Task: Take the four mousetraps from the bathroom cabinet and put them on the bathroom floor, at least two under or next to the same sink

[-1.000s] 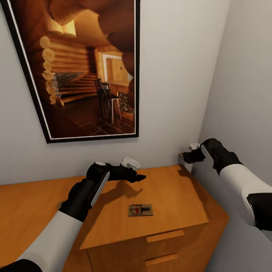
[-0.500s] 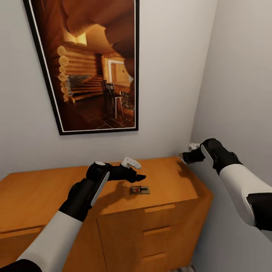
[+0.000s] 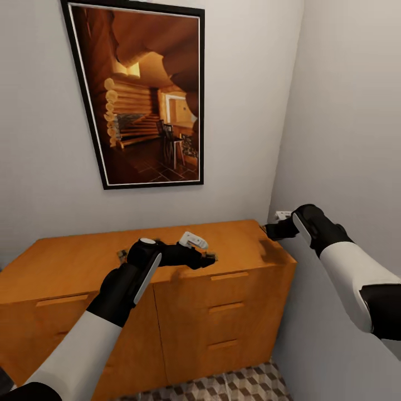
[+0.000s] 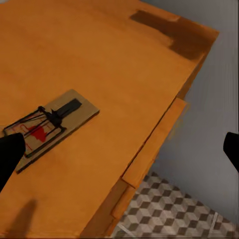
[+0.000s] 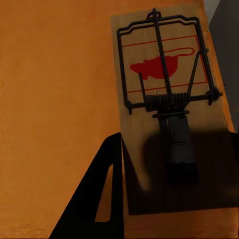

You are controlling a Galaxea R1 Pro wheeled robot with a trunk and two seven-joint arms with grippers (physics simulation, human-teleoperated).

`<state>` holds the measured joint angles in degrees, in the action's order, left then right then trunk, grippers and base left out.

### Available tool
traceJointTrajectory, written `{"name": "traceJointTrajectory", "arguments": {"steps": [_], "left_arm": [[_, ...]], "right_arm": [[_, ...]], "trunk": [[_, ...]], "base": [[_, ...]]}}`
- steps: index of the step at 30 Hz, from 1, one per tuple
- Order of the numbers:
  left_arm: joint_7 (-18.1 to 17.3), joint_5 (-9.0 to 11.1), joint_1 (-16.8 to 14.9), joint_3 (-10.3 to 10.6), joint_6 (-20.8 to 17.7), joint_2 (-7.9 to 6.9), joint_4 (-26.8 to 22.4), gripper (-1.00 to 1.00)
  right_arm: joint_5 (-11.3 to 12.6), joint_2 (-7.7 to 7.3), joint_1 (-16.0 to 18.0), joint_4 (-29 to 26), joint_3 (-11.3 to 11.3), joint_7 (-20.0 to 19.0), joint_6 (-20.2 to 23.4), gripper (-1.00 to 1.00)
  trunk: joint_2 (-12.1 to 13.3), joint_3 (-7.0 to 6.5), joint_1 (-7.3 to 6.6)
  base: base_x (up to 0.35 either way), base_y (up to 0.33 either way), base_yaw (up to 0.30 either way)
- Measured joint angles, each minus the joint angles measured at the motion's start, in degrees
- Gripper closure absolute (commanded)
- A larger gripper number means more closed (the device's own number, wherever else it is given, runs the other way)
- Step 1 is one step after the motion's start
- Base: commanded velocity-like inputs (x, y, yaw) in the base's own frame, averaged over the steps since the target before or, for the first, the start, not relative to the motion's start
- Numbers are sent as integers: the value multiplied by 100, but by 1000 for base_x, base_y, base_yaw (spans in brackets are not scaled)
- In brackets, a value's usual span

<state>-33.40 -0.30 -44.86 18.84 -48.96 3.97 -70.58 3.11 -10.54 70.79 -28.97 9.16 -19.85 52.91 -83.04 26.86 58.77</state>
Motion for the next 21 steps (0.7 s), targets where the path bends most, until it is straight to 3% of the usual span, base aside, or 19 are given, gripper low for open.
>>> {"name": "traceJointTrajectory", "arguments": {"steps": [5,11,21], "left_arm": [[0,0,0,0,3,-3,-3,-100],[1,-6,0,2,8,-3,3,-100],[1,-13,-2,8,13,-9,9,-100]], "right_arm": [[4,164,0,-23,-152,6,-34,100],[-13,321,0,-36,-322,48,-80,100],[-29,358,0,-29,-365,67,-133,100]], "trunk": [[0,0,-1],[0,0,-3],[0,0,-4]], "base": [[-312,0,0],[-99,0,0],[-11,0,0]]}}
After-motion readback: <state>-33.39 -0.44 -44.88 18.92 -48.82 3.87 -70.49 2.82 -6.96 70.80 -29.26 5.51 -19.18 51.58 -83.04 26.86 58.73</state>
